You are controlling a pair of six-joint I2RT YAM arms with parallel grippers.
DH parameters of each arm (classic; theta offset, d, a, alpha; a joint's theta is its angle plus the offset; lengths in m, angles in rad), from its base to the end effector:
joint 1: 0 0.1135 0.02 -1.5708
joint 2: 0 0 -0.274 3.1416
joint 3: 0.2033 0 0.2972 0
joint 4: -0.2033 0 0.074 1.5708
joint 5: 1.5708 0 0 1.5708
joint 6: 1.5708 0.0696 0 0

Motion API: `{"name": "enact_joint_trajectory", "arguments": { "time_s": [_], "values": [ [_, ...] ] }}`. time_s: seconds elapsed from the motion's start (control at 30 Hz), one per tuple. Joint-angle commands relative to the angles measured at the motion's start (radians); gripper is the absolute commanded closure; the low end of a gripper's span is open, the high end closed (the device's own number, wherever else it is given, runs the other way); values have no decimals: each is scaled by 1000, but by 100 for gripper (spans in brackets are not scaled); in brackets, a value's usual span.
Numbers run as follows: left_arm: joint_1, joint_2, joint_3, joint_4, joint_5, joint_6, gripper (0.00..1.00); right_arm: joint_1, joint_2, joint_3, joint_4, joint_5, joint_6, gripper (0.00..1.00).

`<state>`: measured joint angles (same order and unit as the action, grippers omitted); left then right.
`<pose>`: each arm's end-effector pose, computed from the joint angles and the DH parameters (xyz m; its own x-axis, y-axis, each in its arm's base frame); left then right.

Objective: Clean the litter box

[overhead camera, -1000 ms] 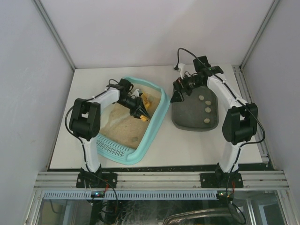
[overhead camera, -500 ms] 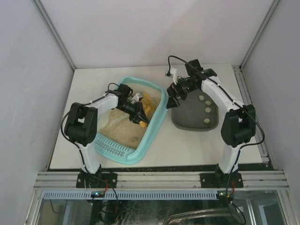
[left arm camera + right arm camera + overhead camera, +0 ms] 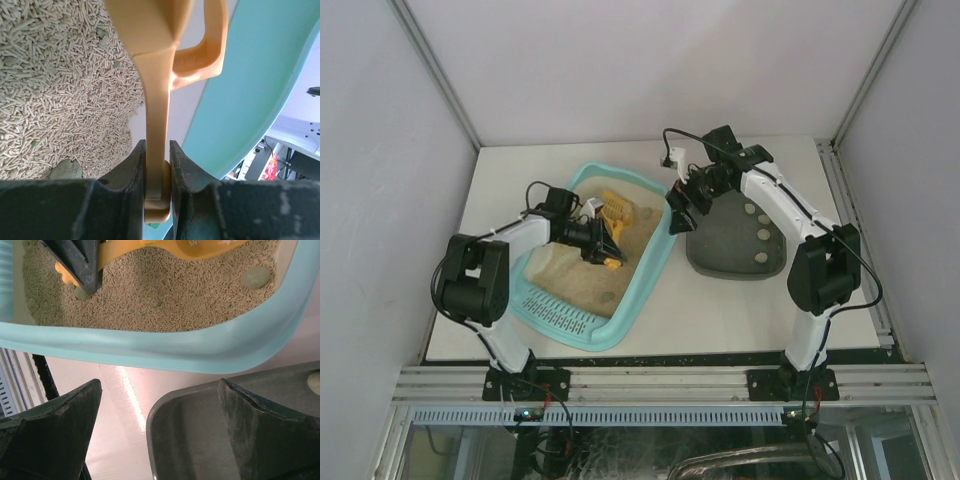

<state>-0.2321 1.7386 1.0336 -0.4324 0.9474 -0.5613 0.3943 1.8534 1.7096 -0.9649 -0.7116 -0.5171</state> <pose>0.3514 -0.1411 0.1367 -0.9958 -0.0839 0.0367 -0.0755 0.5257 -0.8473 0.3976 0.2147 0.2809 -0.4417 -0.5893 -0.6765 -0.8951 0.3406 0.2877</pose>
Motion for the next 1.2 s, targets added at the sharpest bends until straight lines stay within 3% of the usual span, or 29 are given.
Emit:
{"name": "enact_joint_trajectory", "arguments": {
  "time_s": [0.0,0.3,0.63,0.87,1.0,1.17],
  "values": [
    [-1,56,43,-48,38,51,100,12,4,85,-21,27,-20,0],
    [-15,146,210,-322,35,187,100,22,22,118,-21,29,5,0],
    [-105,306,478,-590,-183,236,100,-25,138,298,-17,16,73,0],
    [-119,375,543,-617,-191,239,100,-30,325,550,-42,-2,163,0],
    [-121,413,590,-622,-178,228,100,10,357,533,-5,101,205,0],
    [-132,448,642,-558,-75,208,100,21,358,480,9,92,237,2]
  ]
}}
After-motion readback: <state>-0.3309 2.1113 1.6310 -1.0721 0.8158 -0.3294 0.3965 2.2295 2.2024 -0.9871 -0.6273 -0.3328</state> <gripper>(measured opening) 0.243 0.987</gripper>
